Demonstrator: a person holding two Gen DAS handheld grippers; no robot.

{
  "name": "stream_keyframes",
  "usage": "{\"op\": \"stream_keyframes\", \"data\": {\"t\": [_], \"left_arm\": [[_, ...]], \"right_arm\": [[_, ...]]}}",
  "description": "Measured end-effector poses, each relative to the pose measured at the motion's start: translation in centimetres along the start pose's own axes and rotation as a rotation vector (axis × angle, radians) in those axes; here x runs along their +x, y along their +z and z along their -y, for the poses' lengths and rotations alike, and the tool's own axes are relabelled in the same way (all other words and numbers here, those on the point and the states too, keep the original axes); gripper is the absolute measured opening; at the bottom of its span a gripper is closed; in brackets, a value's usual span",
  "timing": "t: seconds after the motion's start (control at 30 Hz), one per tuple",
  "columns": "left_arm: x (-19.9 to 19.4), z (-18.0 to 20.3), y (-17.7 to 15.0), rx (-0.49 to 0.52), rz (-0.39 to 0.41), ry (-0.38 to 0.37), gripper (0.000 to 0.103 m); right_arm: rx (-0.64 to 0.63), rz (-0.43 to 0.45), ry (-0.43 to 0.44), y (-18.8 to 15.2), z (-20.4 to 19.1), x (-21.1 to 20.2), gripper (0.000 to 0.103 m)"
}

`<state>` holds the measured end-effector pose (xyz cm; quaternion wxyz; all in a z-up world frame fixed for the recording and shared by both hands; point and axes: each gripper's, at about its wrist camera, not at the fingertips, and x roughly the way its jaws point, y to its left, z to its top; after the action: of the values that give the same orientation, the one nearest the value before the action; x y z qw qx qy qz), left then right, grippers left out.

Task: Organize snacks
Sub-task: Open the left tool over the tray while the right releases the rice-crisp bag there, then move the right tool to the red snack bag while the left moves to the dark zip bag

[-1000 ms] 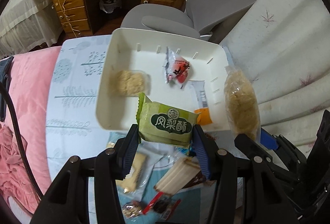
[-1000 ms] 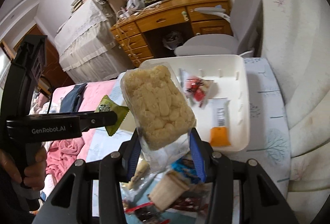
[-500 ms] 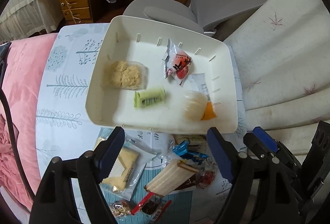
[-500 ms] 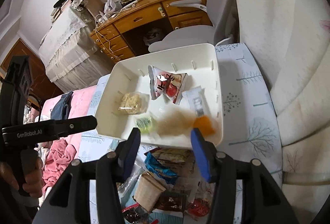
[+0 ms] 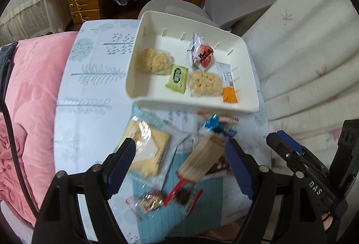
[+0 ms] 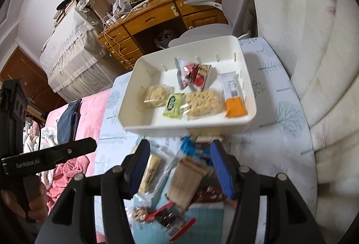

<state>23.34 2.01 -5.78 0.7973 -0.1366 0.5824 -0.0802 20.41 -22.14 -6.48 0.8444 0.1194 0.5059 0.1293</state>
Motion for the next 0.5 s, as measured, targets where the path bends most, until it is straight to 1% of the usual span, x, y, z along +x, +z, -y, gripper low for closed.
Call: {"op": "stream_keyframes", "data": {"t": [0.27, 0.33, 0.37, 0.4, 0.5], "left_arm": [[-3.1, -2.9, -5.8, 0.012, -0.009, -0.003, 0.081], [-3.4, -3.6, -7.2, 0.011, -0.018, -0.002, 0.081], [-3.5, -4.0, -8.0, 0.009, -0.024, 0.001, 0.081], [-3.5, -4.3, -8.7, 0.004, -0.032, 0.004, 0.081], [-3.6, -5.0, -10.4, -0.013, -0.051, 0.010, 0.081]], "right_arm": [[0.031, 0.002, -0.022, -5.6, -2.9, -2.5, 0.057], [0.045, -0.010, -0.028, -7.1, -3.2, -2.8, 0.059], [0.052, -0.019, -0.032, -7.9, -3.2, -2.8, 0.063], [0.060, -0.028, -0.037, -8.7, -3.3, -2.9, 0.066], [0.085, -0.059, -0.046, -10.7, -3.1, -2.8, 0.066]]}}
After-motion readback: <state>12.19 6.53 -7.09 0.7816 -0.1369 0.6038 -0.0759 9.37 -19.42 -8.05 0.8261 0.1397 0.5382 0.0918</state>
